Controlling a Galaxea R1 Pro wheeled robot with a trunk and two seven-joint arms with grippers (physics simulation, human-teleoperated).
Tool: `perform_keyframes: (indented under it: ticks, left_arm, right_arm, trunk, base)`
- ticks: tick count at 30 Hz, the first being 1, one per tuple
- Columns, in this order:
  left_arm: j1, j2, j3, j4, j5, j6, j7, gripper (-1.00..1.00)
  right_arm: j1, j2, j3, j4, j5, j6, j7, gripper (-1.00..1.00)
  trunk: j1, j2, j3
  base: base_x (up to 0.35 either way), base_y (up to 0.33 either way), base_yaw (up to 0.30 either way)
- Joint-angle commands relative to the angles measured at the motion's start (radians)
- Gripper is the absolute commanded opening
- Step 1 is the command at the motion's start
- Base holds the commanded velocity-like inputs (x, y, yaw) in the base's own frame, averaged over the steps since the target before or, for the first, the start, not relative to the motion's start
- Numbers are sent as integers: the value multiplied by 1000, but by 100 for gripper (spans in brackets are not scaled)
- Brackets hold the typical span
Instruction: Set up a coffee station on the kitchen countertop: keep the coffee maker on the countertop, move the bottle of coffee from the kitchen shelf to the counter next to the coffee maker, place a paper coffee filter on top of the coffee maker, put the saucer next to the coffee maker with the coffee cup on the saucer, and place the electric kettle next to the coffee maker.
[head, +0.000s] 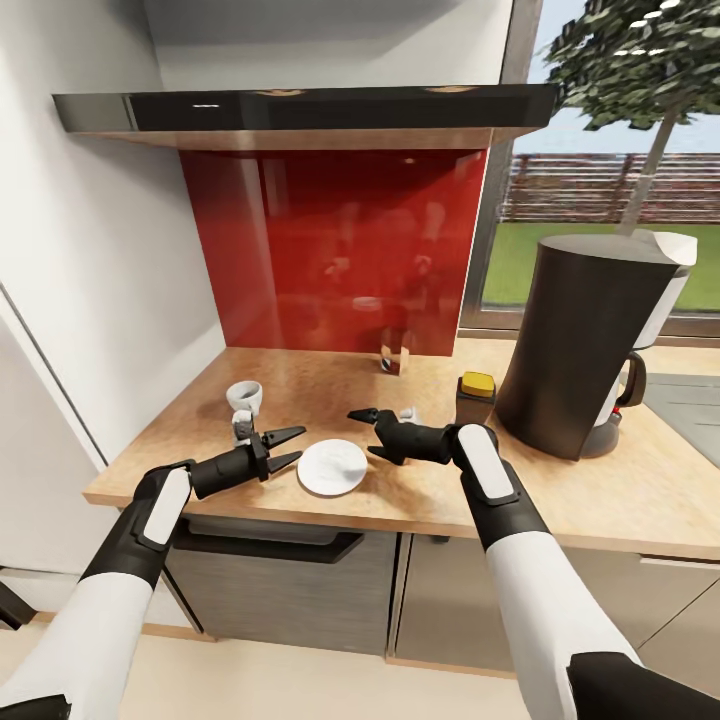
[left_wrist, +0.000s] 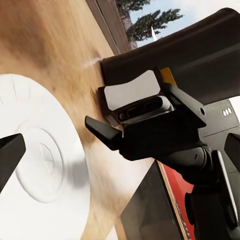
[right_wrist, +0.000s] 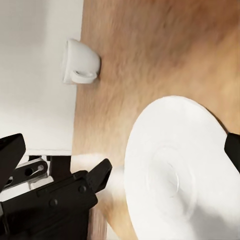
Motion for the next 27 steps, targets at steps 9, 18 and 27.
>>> perform_keyframes:
  ticks: [9, 18, 27]
  left_arm:
    - [-1, 0, 1, -1, -3, 3, -5, 100]
    - [-1, 0, 1, 0, -3, 3, -5, 100]
    - [-1, 0, 1, 2, -3, 3, -5, 100]
  right_arm:
    - [-1, 1, -3, 1, -10, 4, -10, 100]
    - [-1, 1, -3, 19, -10, 4, -10, 100]
    - [-1, 1, -3, 53, -10, 4, -10, 100]
  trunk:
    - [0, -1, -1]
    - [0, -1, -1]
    - [0, -1, -1]
  base:
    - [-66, 0, 0]
    - [-11, 0, 0]
    - [-1, 0, 0]
